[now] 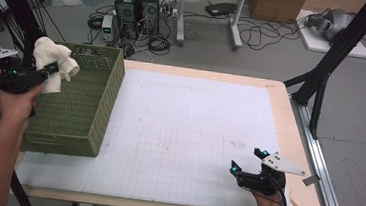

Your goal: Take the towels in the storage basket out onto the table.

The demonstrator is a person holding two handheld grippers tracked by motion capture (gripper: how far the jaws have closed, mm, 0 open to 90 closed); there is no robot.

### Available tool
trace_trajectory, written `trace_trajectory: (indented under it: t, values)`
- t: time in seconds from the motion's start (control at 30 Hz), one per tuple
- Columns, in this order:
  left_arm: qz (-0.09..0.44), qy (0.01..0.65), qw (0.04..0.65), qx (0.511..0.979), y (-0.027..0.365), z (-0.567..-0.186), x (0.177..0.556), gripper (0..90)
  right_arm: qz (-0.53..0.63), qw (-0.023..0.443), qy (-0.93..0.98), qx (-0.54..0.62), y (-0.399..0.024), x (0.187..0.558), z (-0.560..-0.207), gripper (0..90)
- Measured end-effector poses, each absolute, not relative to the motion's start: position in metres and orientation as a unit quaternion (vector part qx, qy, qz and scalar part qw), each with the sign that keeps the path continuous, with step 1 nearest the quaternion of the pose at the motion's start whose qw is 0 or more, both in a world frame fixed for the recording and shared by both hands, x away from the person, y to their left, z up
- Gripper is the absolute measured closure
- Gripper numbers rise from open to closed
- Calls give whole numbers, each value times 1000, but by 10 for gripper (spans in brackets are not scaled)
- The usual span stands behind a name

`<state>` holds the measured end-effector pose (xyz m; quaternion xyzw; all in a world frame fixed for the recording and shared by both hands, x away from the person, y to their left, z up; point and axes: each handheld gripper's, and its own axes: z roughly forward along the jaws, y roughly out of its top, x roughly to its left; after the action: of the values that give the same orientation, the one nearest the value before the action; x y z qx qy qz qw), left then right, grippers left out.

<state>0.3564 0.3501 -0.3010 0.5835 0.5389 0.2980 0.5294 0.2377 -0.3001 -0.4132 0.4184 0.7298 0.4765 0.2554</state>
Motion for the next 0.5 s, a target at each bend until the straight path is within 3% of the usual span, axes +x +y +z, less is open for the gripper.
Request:
trace_trajectory:
  t: [0.5]
  values:
    - [286, 473, 579, 599, 308, -265, 347, 726, 482, 257, 724, 421, -304, 237, -411, 74]
